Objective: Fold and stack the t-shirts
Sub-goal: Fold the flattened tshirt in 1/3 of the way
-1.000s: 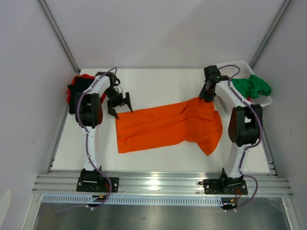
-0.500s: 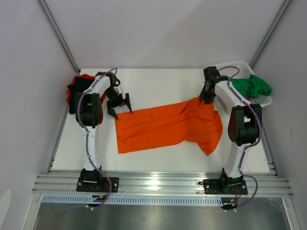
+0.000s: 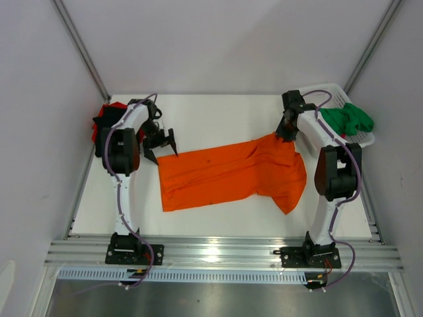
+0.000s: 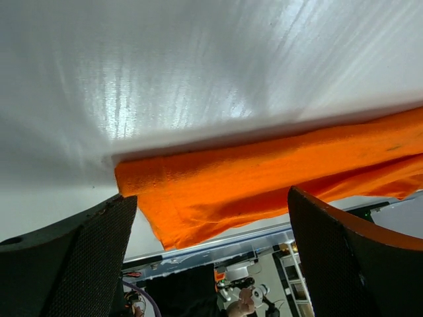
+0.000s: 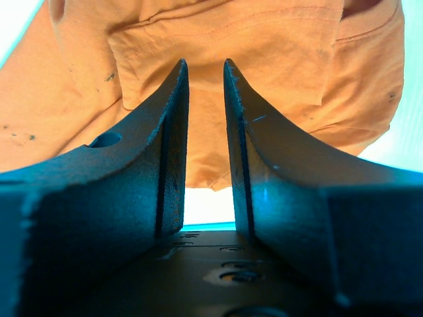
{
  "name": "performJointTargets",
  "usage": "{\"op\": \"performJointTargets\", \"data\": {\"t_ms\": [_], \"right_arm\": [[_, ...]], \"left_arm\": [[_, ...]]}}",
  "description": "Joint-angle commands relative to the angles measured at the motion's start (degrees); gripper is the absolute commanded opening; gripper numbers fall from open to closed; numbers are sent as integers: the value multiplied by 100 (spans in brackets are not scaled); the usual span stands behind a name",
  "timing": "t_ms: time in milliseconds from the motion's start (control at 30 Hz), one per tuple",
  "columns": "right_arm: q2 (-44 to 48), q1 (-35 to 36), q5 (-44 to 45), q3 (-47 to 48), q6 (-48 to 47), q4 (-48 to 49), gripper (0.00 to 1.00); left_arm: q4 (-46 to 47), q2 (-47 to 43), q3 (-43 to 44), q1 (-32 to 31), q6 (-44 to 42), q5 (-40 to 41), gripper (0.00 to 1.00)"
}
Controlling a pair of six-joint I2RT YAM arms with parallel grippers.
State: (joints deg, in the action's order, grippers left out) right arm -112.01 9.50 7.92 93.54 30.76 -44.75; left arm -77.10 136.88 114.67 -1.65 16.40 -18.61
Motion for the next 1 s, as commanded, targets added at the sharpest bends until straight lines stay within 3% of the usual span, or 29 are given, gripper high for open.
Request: {"op": "performJointTargets", "data": {"t_ms": [0,367,533,600,700,767,867,967], "right_arm": [[30,-44,25,253,-132,-60,28],[196,-62,25,-2,-176,282,29],[-23,-141,43,-20,-132,335,29],[-41,-141,-62,-160,-88,510,29],[221,-115,-755,-712,9,1370,29],[363,-36,-1796,-1003,70,2327,30],[285,148,-3072,-1163,307,3173,30],[100,577,-3454,-943,334,3499,30]], "left_arm": [[-156,32,205,95,-94,183,98],[-104,-56,222,147,-23,86,96],[291,-713,231,147,117,-335,96],[763,-986,135,147,170,-888,96],[1624,-1628,-242,147,389,-1767,96],[1969,-1900,-410,147,556,-2223,97],[2041,-1893,-262,147,741,-2480,97],[1971,-1928,-182,147,733,-2516,97]]}}
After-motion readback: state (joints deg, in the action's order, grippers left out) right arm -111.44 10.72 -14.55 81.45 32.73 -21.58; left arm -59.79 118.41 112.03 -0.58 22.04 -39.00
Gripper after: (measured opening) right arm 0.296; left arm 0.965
